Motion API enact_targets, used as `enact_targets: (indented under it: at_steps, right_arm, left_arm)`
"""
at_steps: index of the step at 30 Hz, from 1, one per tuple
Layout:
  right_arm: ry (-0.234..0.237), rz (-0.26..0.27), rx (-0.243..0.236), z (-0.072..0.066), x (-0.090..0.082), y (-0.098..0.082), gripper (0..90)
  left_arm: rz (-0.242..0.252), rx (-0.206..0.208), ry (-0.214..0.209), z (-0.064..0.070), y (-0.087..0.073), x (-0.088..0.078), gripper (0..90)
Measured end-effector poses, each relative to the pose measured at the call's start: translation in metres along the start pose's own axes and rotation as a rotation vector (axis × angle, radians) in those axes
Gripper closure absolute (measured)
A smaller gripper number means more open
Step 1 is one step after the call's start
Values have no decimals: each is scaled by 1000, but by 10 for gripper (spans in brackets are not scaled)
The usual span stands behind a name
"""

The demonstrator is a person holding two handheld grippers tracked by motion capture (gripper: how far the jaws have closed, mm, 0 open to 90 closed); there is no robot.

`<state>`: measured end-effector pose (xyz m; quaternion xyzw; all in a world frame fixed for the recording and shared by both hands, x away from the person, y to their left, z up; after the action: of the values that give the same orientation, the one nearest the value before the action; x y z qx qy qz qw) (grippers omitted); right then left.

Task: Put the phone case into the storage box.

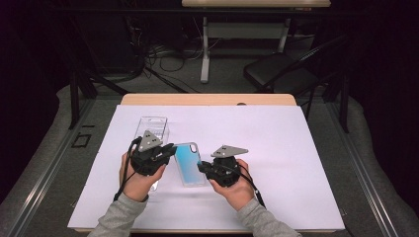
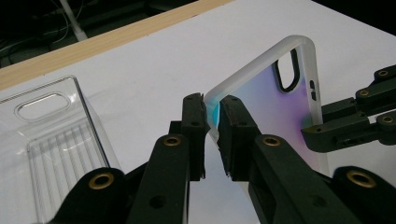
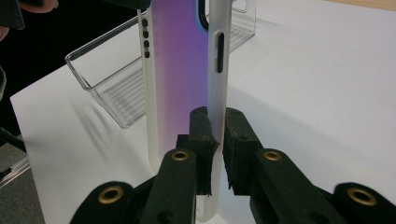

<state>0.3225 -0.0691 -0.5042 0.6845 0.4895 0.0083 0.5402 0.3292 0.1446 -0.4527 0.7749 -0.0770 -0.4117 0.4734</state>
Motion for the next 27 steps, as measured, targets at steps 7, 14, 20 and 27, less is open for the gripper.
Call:
enact_targets:
  at_steps: [7,14,20,27]
  right_arm:
    - [7,4,3,0,1,0,824]
    - [18,5,9,0,1,0,804]
    - [30,5,14,0,0,1,755]
    - [33,36,6,1,-2,3,664]
  left_arm:
    - [3,-6,0,0,0,0,815]
    - [2,-7,-2,-1,0,0,815]
    - [0,-10,0,-2,-1,1,815]
    - [1,-13,17,-5,-2,0,815]
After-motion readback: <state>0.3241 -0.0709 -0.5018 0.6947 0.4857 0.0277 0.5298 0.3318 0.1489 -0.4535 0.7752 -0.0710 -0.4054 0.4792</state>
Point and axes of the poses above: each handheld gripper's, and its own axes: x roughly forward along the jaws, y roughly out of its top, z roughly to its right, the point moved 2 cm from there along x, roughly forward along the jaws, and after that the axes turned 15 degrees about x, right-handed, at the moved point
